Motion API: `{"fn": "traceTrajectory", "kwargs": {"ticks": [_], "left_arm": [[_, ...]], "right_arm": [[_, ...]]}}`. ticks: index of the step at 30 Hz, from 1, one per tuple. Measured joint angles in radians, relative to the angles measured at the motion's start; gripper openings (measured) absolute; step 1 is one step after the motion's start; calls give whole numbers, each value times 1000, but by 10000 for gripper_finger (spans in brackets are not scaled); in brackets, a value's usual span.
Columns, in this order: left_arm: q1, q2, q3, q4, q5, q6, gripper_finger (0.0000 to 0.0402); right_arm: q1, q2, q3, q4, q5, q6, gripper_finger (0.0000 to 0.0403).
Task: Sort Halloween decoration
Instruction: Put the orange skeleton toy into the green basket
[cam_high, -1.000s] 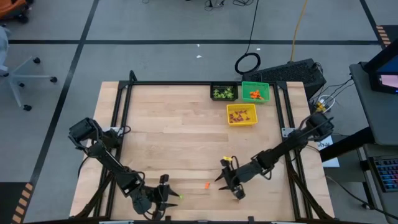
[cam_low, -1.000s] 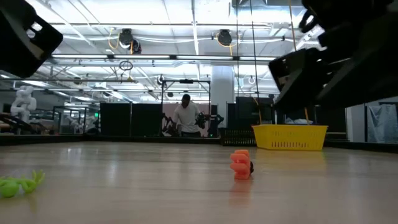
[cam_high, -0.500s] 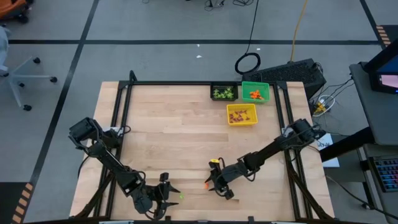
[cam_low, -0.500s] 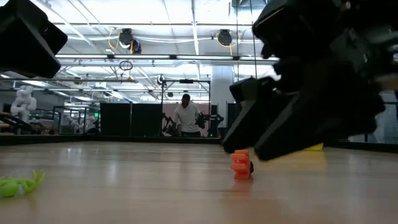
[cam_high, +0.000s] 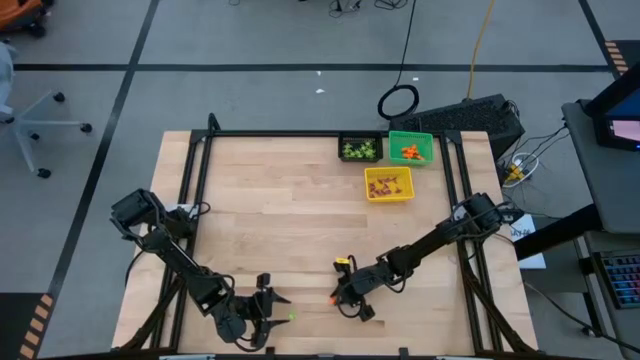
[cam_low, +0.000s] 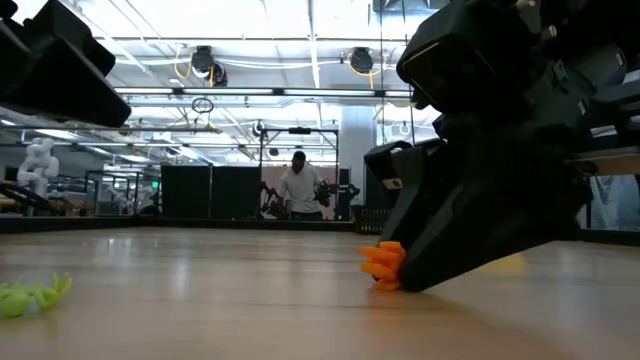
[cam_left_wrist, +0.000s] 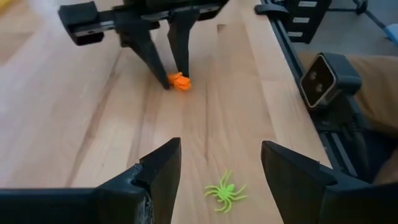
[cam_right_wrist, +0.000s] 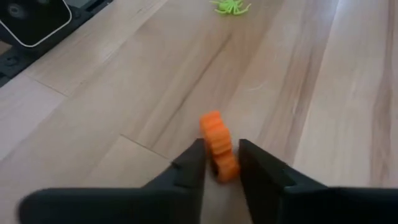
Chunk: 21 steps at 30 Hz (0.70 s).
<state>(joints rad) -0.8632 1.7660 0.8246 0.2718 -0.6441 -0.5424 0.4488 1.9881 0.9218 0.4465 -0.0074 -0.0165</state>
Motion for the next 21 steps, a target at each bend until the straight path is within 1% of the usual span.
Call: {"fn": "traceTrajectory", "kwargs": {"ticks": [4,6,10,13,21], "left_arm": [[0,0,0,-1,-20,6,224],[0,0,0,-2,-27,6,224],[0,0,0,-2,-46,5,224],[0,0,0,-3,-49,5,224],[2,0,0,-5,-79,5,224]], "right_arm": [[0,0,-1,0,0,-13,32],[0,0,-1,0,2,-21,13],[5,-16,-2,-12,3,-10,19],[16,-57,-6,-66,6,-4,20],[58,-233,-5,-224,7,4,10]]}}
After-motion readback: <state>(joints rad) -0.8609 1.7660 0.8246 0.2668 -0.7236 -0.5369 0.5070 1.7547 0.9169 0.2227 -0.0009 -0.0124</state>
